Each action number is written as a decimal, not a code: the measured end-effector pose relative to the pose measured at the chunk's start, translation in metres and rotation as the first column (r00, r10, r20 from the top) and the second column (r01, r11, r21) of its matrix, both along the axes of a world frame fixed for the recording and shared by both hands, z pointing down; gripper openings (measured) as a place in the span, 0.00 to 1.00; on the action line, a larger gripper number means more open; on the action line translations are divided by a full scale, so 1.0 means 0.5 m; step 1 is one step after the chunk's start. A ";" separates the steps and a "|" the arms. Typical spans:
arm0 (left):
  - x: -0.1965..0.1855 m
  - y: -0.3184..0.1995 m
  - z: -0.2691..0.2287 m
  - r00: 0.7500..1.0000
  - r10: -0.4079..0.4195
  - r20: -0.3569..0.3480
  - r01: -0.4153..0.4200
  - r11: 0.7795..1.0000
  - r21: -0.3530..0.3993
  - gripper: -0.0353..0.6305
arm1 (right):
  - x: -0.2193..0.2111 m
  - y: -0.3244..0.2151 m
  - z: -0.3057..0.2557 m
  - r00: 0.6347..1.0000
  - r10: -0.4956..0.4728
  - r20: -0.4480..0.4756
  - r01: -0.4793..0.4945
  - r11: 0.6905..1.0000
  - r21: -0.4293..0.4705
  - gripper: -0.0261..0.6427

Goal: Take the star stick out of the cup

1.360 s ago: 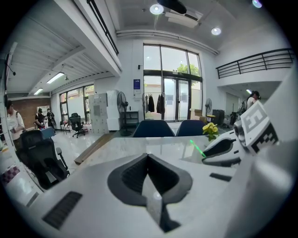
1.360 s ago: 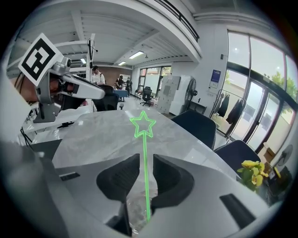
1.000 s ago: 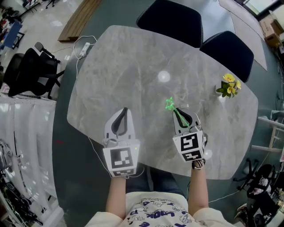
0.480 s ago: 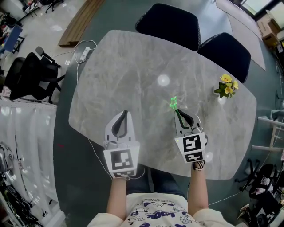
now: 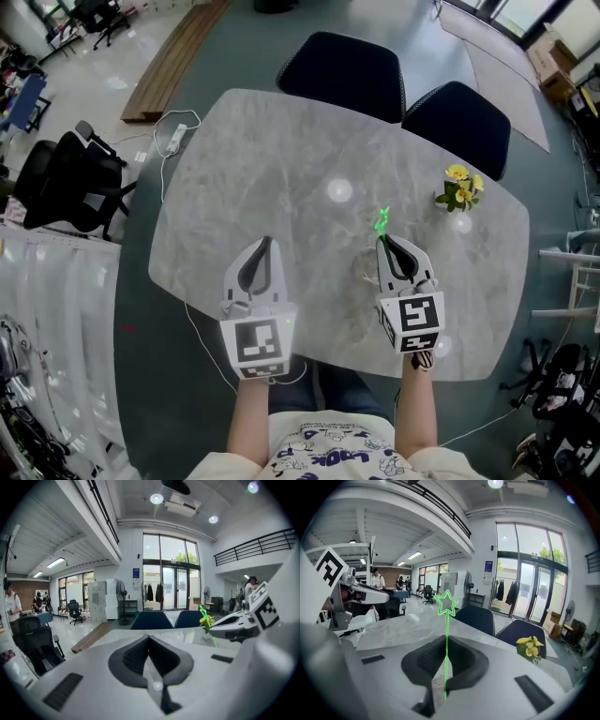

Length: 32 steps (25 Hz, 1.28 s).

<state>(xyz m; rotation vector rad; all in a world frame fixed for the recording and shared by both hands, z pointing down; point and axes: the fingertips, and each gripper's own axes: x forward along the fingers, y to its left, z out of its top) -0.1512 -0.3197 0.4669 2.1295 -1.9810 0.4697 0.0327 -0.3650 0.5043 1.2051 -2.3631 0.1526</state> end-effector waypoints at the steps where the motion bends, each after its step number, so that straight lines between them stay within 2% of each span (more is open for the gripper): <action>1: 0.004 -0.002 -0.009 1.000 0.004 0.000 -0.004 1.000 0.010 0.06 | 0.005 0.000 -0.014 1.000 0.016 0.017 -0.016 1.000 0.013 0.08; 8: 0.031 -0.011 -0.084 0.999 0.036 -0.004 -0.035 0.996 0.084 0.06 | 0.040 0.004 -0.114 0.987 0.105 0.125 -0.118 0.988 0.101 0.08; 16: 0.057 -0.012 -0.173 0.998 0.056 0.002 -0.056 0.984 0.171 0.06 | 0.082 0.008 -0.216 0.962 0.170 0.212 -0.211 0.959 0.188 0.08; 32: 0.066 0.016 -0.297 0.999 0.046 0.020 -0.050 0.955 0.293 0.06 | 0.127 0.038 -0.368 0.929 0.189 0.319 -0.290 0.906 0.307 0.08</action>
